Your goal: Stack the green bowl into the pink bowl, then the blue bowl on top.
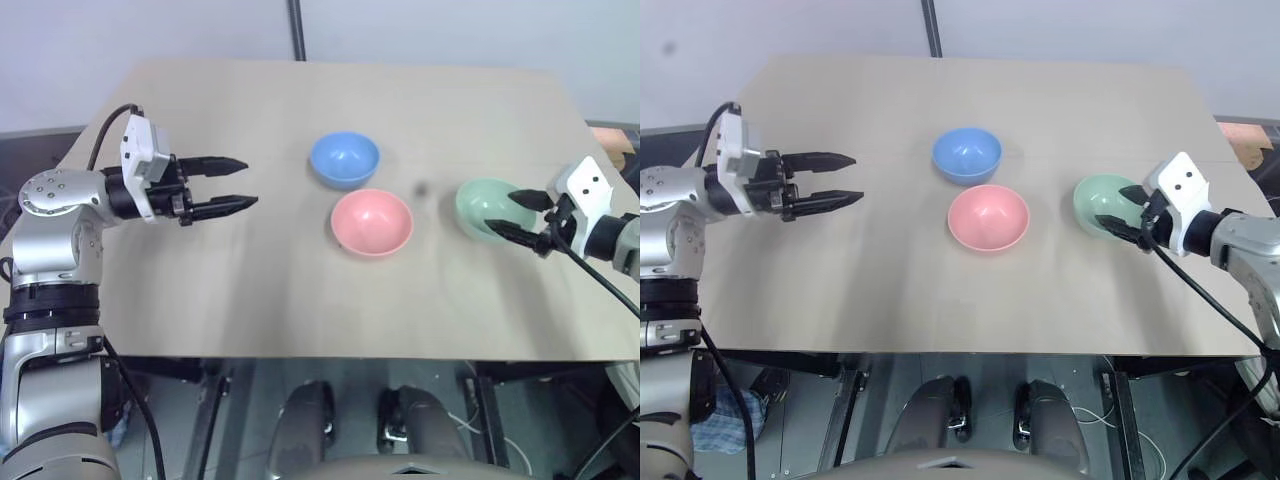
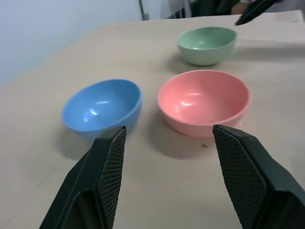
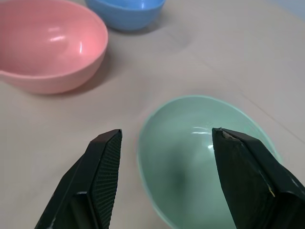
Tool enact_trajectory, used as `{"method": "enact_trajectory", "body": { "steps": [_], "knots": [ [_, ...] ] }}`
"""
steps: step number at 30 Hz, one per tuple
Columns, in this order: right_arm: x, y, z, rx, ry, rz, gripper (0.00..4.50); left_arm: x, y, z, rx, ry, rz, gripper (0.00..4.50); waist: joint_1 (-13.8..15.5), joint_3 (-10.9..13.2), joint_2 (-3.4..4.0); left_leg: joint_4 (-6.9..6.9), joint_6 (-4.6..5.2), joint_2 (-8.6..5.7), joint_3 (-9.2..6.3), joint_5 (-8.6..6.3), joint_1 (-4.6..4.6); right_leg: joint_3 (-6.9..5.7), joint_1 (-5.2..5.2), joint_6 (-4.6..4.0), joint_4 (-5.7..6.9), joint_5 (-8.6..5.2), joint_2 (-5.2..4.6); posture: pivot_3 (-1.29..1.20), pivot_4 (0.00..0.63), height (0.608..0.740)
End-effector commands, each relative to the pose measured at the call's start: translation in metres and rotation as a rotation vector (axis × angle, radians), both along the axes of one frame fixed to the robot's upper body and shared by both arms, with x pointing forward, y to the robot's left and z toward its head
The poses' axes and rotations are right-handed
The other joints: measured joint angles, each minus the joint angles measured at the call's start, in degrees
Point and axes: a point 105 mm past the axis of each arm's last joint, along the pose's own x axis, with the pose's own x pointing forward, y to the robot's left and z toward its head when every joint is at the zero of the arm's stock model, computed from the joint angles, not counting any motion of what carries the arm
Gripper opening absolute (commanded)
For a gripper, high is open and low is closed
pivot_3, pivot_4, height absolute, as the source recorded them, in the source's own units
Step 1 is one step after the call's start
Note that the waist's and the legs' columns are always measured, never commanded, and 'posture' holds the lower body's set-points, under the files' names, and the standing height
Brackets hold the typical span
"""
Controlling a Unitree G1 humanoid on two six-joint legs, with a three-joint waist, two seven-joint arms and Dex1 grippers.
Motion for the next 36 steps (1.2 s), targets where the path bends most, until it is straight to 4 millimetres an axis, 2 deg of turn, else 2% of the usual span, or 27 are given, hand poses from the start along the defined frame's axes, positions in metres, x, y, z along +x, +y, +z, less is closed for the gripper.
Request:
{"method": "enact_trajectory", "body": {
  "steps": [1, 6, 9, 11, 16, 20, 22, 24, 25, 28, 32, 34, 36],
  "knots": [
    [0.002, 0.006, 0.008, -0.035, -0.005, 0.031, 3.31, -0.011, 0.004, 0.018, -0.014, -0.038, -0.022, 3.08, 0.0, 0.0, 0.00, 0.00, 0.00, 0.00, 0.00, 0.00, 0.00, 0.00, 0.00, 0.00, 0.00, 0.00, 0.00, 0.00, 0.150, 0.740],
    [0.005, 0.016, 0.008, -0.024, 0.025, 0.072, 3.31, -0.016, 0.007, 0.018, -0.023, -0.007, -0.034, 3.08, 0.0, 0.0, 0.00, 0.00, 0.00, 0.00, 0.01, 0.00, -0.03, 0.01, -0.06, 0.00, 0.02, 0.00, -0.01, 0.00, 0.150, 0.740],
    [0.005, 0.018, 0.001, -0.046, 0.063, 0.082, 3.31, -0.017, 0.008, 0.016, -0.017, 0.002, -0.035, 3.08, 0.0, 0.0, 0.00, 0.00, 0.00, 0.00, 0.02, 0.00, -0.03, 0.01, -0.06, 0.00, 0.02, 0.00, -0.01, 0.00, 0.150, 0.740],
    [0.006, 0.016, -0.007, -0.074, 0.091, 0.071, 3.31, -0.018, 0.008, 0.014, -0.013, 0.007, -0.037, 3.08, 0.0, 0.0, 0.00, 0.00, 0.01, 0.00, 0.01, 0.00, -0.03, 0.01, -0.07, 0.00, 0.02, 0.00, -0.01, 0.00, 0.150, 0.740],
    [0.021, 0.001, -0.046, -0.268, 0.182, -0.001, 3.31, -0.016, 0.006, 0.013, -0.026, 0.015, -0.055, 3.08, -0.1, 0.0, 0.00, 0.00, 0.01, 0.00, 0.07, 0.00, -0.06, 0.05, -0.14, 0.00, 0.08, 0.00, -0.04, 0.00, 0.150, 0.740],
    [0.031, -0.006, -0.056, -0.359, 0.189, -0.027, 3.31, -0.017, 0.005, 0.013, -0.028, 0.021, -0.068, 3.08, -0.2, 0.0, 0.01, -0.01, 0.00, 0.00, 0.20, 0.00, -0.12, 0.17, -0.32, -0.01, 0.20, -0.01, -0.04, 0.00, 0.150, 0.740],
    [0.035, -0.006, -0.056, -0.370, 0.179, -0.027, 2.78, -0.018, 0.005, 0.011, -0.019, 0.033, -0.077, 3.21, -0.3, 0.0, 0.00, 0.00, -0.01, 0.00, 0.24, 0.01, -0.11, 0.22, -0.34, -0.01, 0.22, 0.00, -0.02, 0.00, 0.150, 0.740],
    [0.035, -0.002, -0.055, -0.374, 0.172, 0.004, 2.07, -0.019, 0.006, 0.009, -0.010, 0.039, -0.079, 3.21, -0.5, 0.0, 0.00, 0.00, -0.01, 0.00, 0.27, 0.01, -0.11, 0.23, -0.34, -0.01, 0.23, 0.00, -0.03, 0.00, 0.150, 0.740],
    [0.035, -0.001, -0.054, -0.374, 0.169, 0.012, 1.50, -0.019, 0.006, 0.008, -0.010, 0.041, -0.081, 3.21, -0.5, 0.0, 0.00, 0.00, -0.01, 0.01, 0.27, 0.01, -0.11, 0.23, -0.34, -0.01, 0.22, 0.00, -0.03, 0.00, 0.150, 0.740],
    [0.035, 0.002, -0.053, -0.382, 0.160, 0.029, 0.18, -0.020, 0.005, 0.008, -0.010, 0.040, -0.084, 3.21, -0.8, 0.0, -0.02, 0.00, -0.02, 0.01, 0.28, 0.01, -0.10, 0.25, -0.34, -0.01, 0.23, 0.00, -0.03, 0.00, 0.150, 0.740],
    [0.035, 0.010, -0.049, -0.388, 0.134, 0.058, 0.07, -0.018, 0.004, 0.007, -0.018, 0.034, -0.080, 3.21, -0.9, 0.0, -0.05, 0.00, -0.02, 0.00, 0.26, 0.01, -0.12, 0.23, -0.34, -0.01, 0.22, 0.00, -0.05, 0.00, 0.150, 0.740],
    [0.039, 0.020, -0.037, -0.415, 0.050, 0.090, 0.07, -0.016, 0.004, 0.006, -0.019, 0.027, -0.070, 3.21, -1.1, 0.0, -0.05, 0.00, -0.01, 0.00, 0.27, 0.01, -0.11, 0.24, -0.33, 0.00, 0.22, 0.00, -0.05, 0.00, 0.150, 0.740],
    [0.040, 0.040, -0.020, -0.383, -0.016, 0.135, 0.07, -0.015, 0.004, 0.006, -0.023, 0.024, -0.061, 3.21, -1.4, 0.0, -0.03, 0.00, -0.02, 0.01, 0.27, 0.01, -0.10, 0.24, -0.34, -0.01, 0.23, 0.00, -0.05, 0.00, 0.150, 0.740]
  ]
}}
